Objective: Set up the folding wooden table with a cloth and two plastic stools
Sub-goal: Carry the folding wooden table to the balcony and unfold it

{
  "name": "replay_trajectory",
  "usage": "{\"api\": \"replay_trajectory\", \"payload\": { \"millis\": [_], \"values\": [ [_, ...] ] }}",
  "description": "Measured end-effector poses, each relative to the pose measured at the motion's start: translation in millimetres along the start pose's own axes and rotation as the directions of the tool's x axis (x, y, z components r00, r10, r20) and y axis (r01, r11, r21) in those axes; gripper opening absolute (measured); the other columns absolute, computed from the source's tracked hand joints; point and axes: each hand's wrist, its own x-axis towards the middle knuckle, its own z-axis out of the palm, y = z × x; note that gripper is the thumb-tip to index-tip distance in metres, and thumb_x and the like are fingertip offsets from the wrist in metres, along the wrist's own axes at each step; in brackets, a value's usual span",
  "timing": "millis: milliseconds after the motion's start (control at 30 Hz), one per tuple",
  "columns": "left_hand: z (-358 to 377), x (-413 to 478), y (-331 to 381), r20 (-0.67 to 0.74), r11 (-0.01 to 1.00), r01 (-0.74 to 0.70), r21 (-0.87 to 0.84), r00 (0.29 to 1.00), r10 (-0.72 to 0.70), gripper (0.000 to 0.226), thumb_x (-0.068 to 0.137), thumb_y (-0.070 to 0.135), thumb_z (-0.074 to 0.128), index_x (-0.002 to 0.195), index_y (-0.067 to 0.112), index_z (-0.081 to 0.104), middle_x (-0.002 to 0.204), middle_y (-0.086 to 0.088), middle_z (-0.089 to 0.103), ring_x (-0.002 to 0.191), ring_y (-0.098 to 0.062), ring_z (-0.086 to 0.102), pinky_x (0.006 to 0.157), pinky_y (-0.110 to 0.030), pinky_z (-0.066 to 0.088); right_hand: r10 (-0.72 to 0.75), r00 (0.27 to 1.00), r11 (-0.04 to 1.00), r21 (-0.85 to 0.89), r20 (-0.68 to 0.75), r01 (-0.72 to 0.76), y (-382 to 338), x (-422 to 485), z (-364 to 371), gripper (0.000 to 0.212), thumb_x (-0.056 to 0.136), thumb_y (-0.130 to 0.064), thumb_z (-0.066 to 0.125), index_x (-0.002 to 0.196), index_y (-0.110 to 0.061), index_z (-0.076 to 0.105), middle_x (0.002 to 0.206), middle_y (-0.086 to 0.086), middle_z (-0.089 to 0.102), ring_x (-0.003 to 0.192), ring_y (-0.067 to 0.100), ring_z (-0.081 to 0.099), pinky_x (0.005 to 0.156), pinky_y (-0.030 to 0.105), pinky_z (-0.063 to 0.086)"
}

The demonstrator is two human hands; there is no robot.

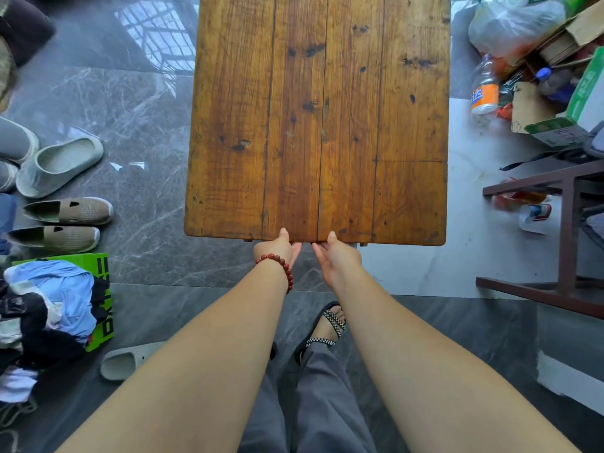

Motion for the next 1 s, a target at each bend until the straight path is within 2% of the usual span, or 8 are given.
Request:
{"api": "replay_trajectory", "payload": {
  "millis": [67, 167, 333, 467, 633, 733, 867, 1000],
  "values": [
    [3, 0, 6, 0.004, 1.000, -0.003, 0.014, 1.000, 0.003, 0.039, 0.095, 0.020, 0.055, 0.119, -0.009, 0.050, 0.119, -0.018, 0.062, 0.101, -0.020, 0.065, 0.084, -0.025, 0.053, 0.012, 1.000, 1.000, -0.008, 0.013, -0.012, -5, -1, 6, 0.047, 0.098, -0.014, 0.049, 0.138, 0.006, 0.035, 0.137, 0.021, 0.049, 0.121, 0.026, 0.054, 0.093, 0.026, 0.049],
    [3, -3, 10, -0.002, 1.000, 0.009, 0.022, 1.000, -0.009, 0.039, 0.095, 0.017, 0.054, 0.123, -0.010, 0.048, 0.124, -0.019, 0.059, 0.104, -0.021, 0.065, 0.078, -0.023, 0.052, 0.042, 0.999, 0.999, -0.003, 0.016, -0.042, -4, -2, 7, 0.047, 0.098, -0.015, 0.049, 0.138, 0.006, 0.035, 0.140, 0.020, 0.047, 0.124, 0.025, 0.053, 0.100, 0.027, 0.046],
    [0, -6, 9, 0.007, 0.998, 0.028, 0.047, 1.000, -0.029, 0.040, 0.095, 0.018, 0.055, 0.124, -0.009, 0.047, 0.123, -0.019, 0.059, 0.097, -0.019, 0.065, 0.079, -0.024, 0.053, 0.009, 1.000, 1.000, -0.023, 0.030, -0.008, 1, -1, 2, 0.045, 0.098, -0.015, 0.050, 0.135, 0.007, 0.038, 0.138, 0.023, 0.046, 0.121, 0.026, 0.053, 0.090, 0.026, 0.048],
    [-3, -8, 12, 0.058, 0.995, 0.071, 0.065, 0.996, -0.075, 0.044, 0.096, 0.020, 0.054, 0.128, -0.008, 0.044, 0.127, -0.018, 0.058, 0.105, -0.020, 0.064, 0.084, -0.024, 0.052, 0.006, 0.999, 0.998, -0.055, 0.033, -0.004, 3, -1, 1, 0.043, 0.098, -0.019, 0.051, 0.132, 0.006, 0.043, 0.134, 0.021, 0.050, 0.118, 0.024, 0.055, 0.088, 0.025, 0.048],
    [-8, -9, 8, 0.073, 0.997, 0.041, 0.069, 0.996, -0.046, 0.041, 0.096, 0.016, 0.051, 0.129, -0.007, 0.043, 0.126, -0.019, 0.057, 0.108, -0.022, 0.063, 0.088, -0.026, 0.052, -0.004, 0.998, 0.993, -0.114, 0.069, 0.012, 6, 1, -3, 0.047, 0.098, -0.021, 0.049, 0.135, 0.006, 0.039, 0.137, 0.021, 0.049, 0.124, 0.027, 0.052, 0.101, 0.029, 0.044],
    [-9, -9, 6, 0.087, 0.991, 0.015, 0.129, 0.996, -0.026, 0.039, 0.096, 0.016, 0.051, 0.128, -0.007, 0.045, 0.129, -0.018, 0.056, 0.108, -0.021, 0.062, 0.084, -0.026, 0.051, -0.010, 0.995, 0.983, -0.182, 0.098, 0.027, 7, 1, -6, 0.046, 0.097, -0.019, 0.051, 0.133, 0.009, 0.041, 0.136, 0.023, 0.050, 0.125, 0.028, 0.052, 0.107, 0.032, 0.041],
    [-11, -20, 12, 0.190, 0.955, 0.054, 0.292, 0.975, -0.113, 0.042, 0.099, 0.020, 0.044, 0.137, 0.002, 0.039, 0.138, -0.012, 0.050, 0.123, -0.023, 0.053, 0.102, -0.035, 0.043, 0.015, 0.996, 0.978, -0.209, 0.093, 0.005, 4, -6, -4, 0.048, 0.096, -0.017, 0.053, 0.135, 0.009, 0.039, 0.139, 0.020, 0.047, 0.124, 0.026, 0.052, 0.106, 0.032, 0.042],
    [-14, -37, 20, 0.254, 0.927, 0.024, 0.373, 0.959, -0.127, 0.044, 0.099, 0.028, 0.044, 0.140, 0.011, 0.038, 0.137, -0.006, 0.052, 0.122, -0.020, 0.053, 0.104, -0.035, 0.042, 0.035, 0.995, 0.973, -0.230, 0.096, -0.012, -1, -21, -5, 0.042, 0.096, -0.015, 0.053, 0.132, 0.005, 0.043, 0.138, 0.018, 0.050, 0.123, 0.024, 0.054, 0.102, 0.031, 0.044]
  ]
}}
